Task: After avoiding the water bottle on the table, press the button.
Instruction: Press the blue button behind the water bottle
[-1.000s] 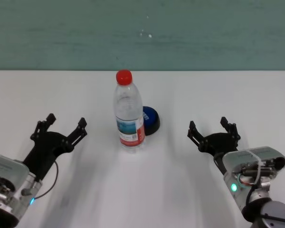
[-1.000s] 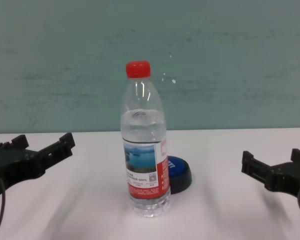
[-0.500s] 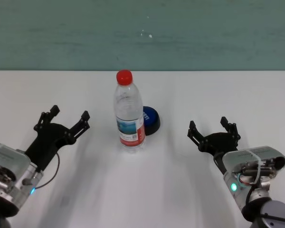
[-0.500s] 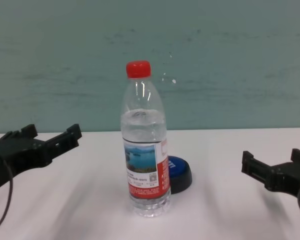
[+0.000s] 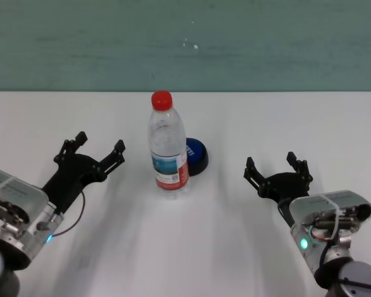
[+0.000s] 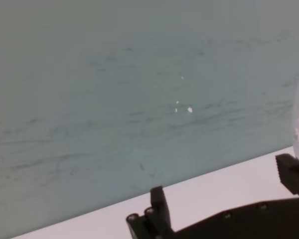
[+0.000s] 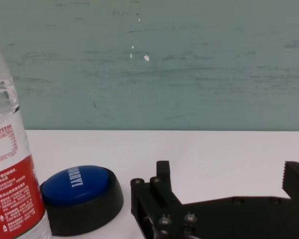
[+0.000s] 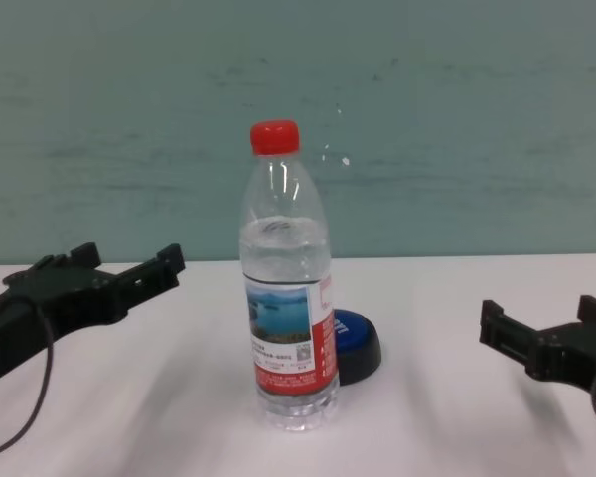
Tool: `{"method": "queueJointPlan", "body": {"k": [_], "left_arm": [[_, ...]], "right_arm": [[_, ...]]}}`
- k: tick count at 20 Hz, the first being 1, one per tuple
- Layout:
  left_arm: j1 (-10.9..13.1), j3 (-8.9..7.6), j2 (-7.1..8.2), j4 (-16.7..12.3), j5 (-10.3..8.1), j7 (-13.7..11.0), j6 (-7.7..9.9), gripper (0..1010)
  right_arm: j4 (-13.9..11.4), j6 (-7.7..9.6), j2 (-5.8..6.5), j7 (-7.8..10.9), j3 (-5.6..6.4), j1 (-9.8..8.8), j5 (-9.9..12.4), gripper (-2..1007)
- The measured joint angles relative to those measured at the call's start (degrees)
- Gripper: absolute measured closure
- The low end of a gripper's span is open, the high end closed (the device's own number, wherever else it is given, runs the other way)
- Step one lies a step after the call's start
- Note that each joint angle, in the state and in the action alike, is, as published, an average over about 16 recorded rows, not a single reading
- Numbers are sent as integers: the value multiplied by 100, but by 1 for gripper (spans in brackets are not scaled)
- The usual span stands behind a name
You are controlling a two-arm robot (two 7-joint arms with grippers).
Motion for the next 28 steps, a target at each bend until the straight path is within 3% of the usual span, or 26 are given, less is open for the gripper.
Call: {"method": "queueJointPlan", "body": {"k": [28], "left_arm": [[-828,328,15,925,49,-186,-131,0]], "right_arm": [[0,0,0,0,0,0,0,1]]}}
